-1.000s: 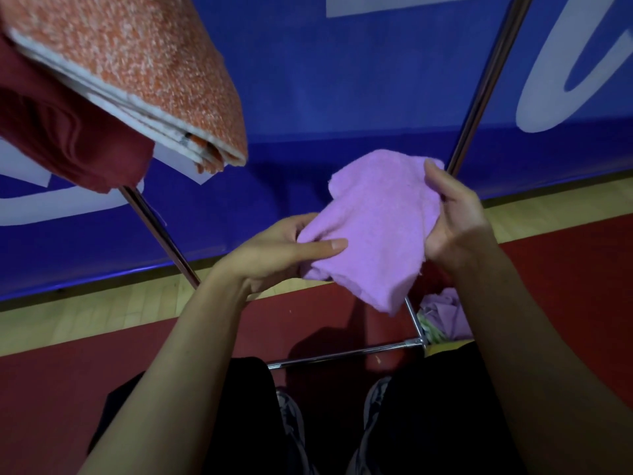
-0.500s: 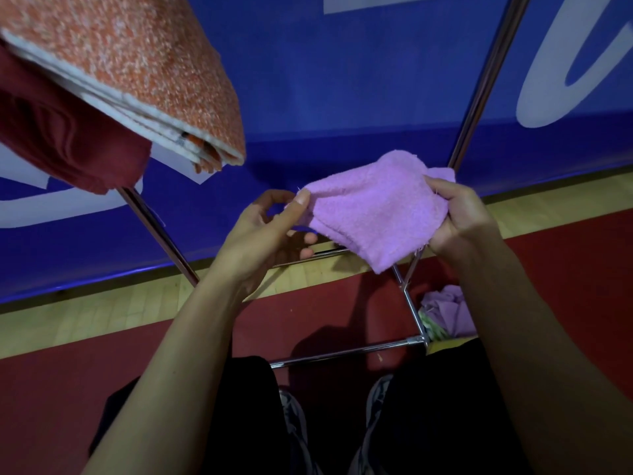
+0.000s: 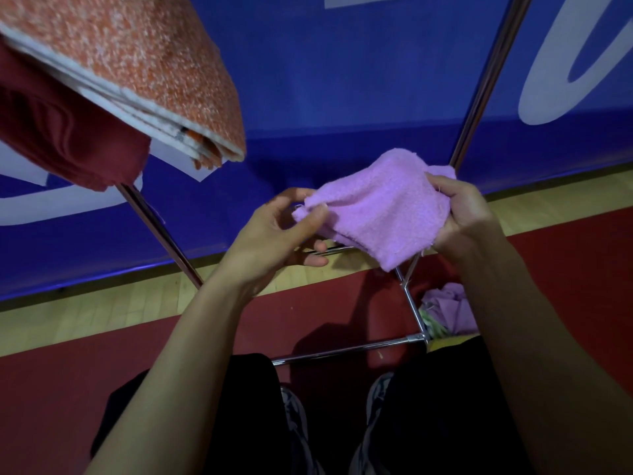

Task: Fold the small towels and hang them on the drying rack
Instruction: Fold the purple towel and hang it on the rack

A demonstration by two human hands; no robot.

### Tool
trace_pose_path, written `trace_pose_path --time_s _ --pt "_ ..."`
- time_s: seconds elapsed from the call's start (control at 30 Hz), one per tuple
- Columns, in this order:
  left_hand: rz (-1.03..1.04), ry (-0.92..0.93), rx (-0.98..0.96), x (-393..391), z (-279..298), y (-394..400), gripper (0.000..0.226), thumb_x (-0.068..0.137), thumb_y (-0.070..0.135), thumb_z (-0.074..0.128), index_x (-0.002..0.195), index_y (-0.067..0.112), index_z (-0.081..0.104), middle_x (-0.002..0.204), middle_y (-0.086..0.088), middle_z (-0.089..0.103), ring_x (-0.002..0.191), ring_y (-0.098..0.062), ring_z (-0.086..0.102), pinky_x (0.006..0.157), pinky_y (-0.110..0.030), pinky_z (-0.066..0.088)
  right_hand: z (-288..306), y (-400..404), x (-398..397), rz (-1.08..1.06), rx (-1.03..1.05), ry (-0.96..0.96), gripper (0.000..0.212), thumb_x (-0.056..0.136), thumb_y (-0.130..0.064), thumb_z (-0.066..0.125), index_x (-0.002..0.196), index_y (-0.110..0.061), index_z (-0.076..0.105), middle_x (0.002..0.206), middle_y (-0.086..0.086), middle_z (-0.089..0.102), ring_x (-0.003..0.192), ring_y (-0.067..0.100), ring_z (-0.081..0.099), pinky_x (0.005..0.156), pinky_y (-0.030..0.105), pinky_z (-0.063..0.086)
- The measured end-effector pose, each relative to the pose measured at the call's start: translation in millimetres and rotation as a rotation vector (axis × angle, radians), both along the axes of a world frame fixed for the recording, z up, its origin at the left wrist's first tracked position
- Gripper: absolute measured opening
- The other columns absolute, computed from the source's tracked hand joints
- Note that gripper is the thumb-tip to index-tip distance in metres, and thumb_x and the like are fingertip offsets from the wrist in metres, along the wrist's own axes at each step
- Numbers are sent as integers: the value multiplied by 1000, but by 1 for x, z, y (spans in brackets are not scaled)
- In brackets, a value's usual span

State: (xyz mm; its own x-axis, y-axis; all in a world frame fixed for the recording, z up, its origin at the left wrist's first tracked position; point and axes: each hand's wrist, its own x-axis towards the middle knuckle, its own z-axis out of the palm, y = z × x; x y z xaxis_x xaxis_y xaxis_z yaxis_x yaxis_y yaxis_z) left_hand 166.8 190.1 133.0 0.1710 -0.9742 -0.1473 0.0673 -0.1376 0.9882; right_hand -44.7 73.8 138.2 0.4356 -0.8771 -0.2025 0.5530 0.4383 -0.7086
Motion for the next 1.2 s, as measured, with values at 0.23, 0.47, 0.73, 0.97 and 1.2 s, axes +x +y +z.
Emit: trace_pose_path --time_s 0.23,0.47,0.73,0.97,1.2 --pt "140 -55 -59 -9 -3 -3 20 104 23 63 122 15 58 83 -10 68 68 -23 70 71 -39 63 0 1 1 -6 5 5 68 106 -2 39 47 -14 72 55 -2 64 51 6 65 50 20 52" --pt "-10 0 -74 -6 -1 0 21 107 23 56 117 8 67 95 -9 66 75 -18 66 75 -36 61 -6 -4 -1 -38 9 16 67 105 -3 39 48 -13 73 56 -1 66 53 8 67 51 19 53" --pt "-253 291 -141 7 4 7 43 97 27 61 122 -9 62 112 -22 56 100 -20 66 93 -44 58 -7 -7 -3 -67 22 14 67 105 1 38 49 -12 73 55 1 65 50 9 66 47 19 51" --pt "-277 60 86 2 -1 1 47 103 32 59 108 -15 58 107 -28 68 108 -29 69 107 -48 54 -13 -8 -4 30 -2 -8 71 108 -3 33 49 -11 73 53 0 64 52 7 67 50 20 54" --pt "-179 -481 296 -3 -20 -2 48 96 62 58 117 19 61 114 2 74 112 -17 69 100 -47 58 -22 -21 -7 93 28 72 28 104 -7 40 90 -4 64 74 7 70 74 18 74 66 30 60"
